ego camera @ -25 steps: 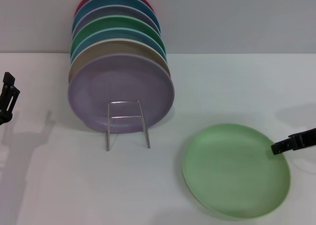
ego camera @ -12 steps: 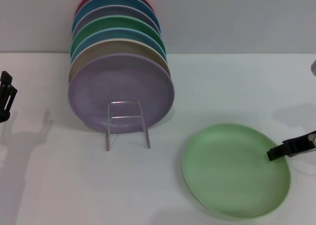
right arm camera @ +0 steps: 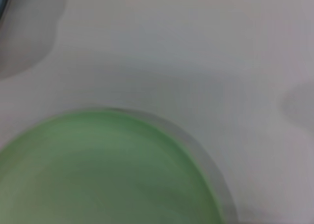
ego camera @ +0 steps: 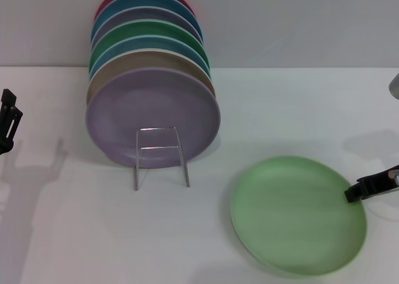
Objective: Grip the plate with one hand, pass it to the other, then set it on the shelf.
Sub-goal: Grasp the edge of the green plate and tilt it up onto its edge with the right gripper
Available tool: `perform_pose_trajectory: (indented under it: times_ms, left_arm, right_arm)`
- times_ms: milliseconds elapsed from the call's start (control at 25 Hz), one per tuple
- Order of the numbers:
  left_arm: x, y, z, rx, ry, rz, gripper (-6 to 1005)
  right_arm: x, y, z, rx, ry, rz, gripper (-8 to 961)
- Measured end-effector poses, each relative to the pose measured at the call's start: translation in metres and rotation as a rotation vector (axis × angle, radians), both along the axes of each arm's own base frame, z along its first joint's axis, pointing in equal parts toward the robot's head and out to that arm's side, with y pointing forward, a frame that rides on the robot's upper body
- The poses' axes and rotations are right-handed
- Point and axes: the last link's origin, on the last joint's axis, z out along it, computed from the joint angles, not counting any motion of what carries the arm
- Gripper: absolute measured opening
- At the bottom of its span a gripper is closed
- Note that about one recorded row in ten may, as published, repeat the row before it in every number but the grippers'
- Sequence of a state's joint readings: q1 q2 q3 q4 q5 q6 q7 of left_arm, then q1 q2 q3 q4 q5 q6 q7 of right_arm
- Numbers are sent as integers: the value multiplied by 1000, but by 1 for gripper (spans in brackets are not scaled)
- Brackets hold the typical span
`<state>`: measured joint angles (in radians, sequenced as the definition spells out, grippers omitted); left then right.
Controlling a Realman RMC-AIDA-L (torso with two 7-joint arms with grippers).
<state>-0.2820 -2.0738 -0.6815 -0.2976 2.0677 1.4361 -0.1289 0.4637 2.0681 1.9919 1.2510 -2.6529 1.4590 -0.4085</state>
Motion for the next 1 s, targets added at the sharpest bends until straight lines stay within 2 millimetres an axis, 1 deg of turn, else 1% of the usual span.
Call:
perform_pose_trajectory:
  times_ms: [200, 320, 960, 1000]
  left_arm:
    - [0, 0, 0, 1, -1, 0, 834]
    - [0, 0, 0, 1, -1, 0, 834]
    - [-3, -1, 2, -8, -40, -1, 832]
    - [-3, -2, 2, -8, -40, 0, 832]
  right_arm:
    - [1, 0, 1, 1, -7, -4, 397]
    - [1, 0, 1, 1, -8, -2, 197]
    - [3, 1, -5, -21, -16, 21, 174]
    - [4, 1, -5, -23, -17, 21, 150]
